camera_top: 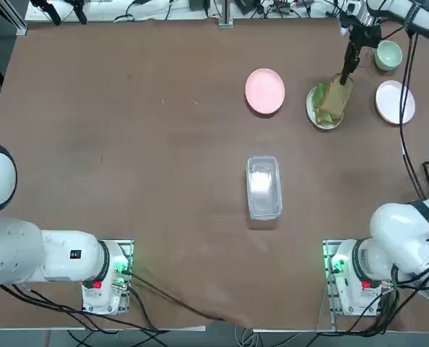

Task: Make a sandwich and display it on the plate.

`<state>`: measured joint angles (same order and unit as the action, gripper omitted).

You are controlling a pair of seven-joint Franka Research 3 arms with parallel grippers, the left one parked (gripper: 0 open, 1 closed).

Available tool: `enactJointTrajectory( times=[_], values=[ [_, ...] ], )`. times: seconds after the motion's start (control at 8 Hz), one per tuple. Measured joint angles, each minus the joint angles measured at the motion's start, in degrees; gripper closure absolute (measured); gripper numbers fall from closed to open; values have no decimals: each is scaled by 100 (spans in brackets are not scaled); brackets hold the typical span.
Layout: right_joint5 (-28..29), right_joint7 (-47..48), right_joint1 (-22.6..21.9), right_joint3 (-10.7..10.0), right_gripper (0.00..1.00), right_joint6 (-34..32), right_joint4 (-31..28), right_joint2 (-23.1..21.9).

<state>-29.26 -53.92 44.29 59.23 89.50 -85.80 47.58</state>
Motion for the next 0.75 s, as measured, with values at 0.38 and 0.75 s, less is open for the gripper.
enactJointTrajectory(
  times=[0.38, 0.75],
  values=[
    [-11, -1, -39, -62, 85, 0, 0, 7],
    [-17, -1, -94, -117, 65, 42, 0, 23]
  ],
)
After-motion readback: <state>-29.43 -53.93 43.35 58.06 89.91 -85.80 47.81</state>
